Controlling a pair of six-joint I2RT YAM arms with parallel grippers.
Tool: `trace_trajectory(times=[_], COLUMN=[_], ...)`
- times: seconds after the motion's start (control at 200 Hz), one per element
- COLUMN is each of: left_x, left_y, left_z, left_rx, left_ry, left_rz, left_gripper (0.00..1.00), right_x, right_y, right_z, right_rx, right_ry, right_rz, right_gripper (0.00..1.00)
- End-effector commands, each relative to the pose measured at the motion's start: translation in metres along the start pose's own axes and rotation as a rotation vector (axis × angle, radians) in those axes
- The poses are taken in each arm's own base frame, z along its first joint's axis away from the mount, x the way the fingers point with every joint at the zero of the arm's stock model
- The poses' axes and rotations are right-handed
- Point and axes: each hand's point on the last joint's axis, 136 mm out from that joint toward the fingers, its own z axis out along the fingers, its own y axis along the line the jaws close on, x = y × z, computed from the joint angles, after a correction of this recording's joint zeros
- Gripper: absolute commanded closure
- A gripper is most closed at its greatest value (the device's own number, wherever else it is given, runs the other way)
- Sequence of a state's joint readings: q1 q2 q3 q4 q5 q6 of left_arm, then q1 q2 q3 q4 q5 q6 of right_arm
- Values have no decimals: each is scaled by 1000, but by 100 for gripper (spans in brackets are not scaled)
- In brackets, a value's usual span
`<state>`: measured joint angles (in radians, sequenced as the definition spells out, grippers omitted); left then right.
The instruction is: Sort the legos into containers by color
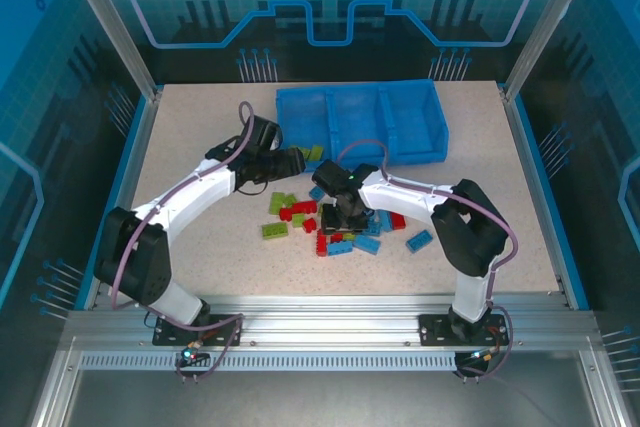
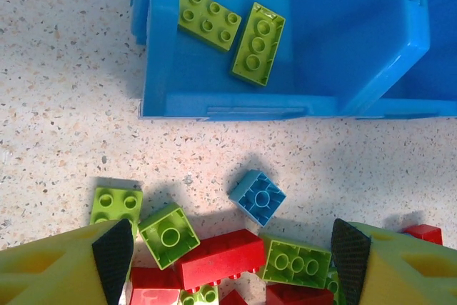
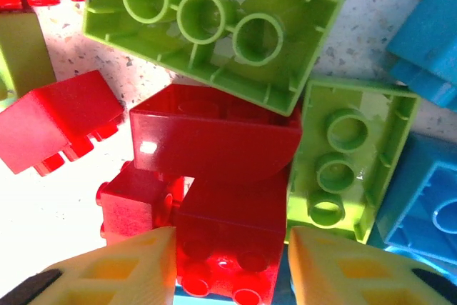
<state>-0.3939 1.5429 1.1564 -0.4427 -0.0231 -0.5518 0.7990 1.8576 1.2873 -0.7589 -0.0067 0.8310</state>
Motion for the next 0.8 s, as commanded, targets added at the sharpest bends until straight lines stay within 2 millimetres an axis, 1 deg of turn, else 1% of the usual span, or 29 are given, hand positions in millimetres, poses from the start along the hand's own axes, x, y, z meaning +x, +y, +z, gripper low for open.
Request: trace_trajectory(times=[0.0, 0.12, 0.19, 0.36, 0.48, 0.58, 0.66, 0.795], left_x=[-2, 2, 3, 11, 19, 26, 30, 40], left_y=[2, 5, 7, 15, 25, 33, 38, 46], left_z=[-9, -9, -10, -11, -11, -11, -13, -15], left_rx=[-1, -6, -10, -28, -65, -85, -93, -108], left_ry=[-26, -23, -25, -13, 1, 3, 3, 8], left_rz=[-24, -28, -28, -17, -10, -12, -19, -29], left_gripper=[22, 22, 22, 21, 20, 20, 19, 19], right_x=[-4, -5, -5, -10, -17, -29, -43, -77], right_y=[-6, -3, 0, 4, 9, 16, 23, 35], right_z=[-2, -7, -13, -38, -58, -76, -90, -109], right_rx=[30, 24, 9, -12, -39, -93, -147, -245], right_ry=[2, -3, -14, -55, -91, -132, -164, -230], right_rz=[7, -3, -11, -39, -55, -63, -64, -48], right_gripper=[59, 64, 66, 67, 68, 68, 68, 68])
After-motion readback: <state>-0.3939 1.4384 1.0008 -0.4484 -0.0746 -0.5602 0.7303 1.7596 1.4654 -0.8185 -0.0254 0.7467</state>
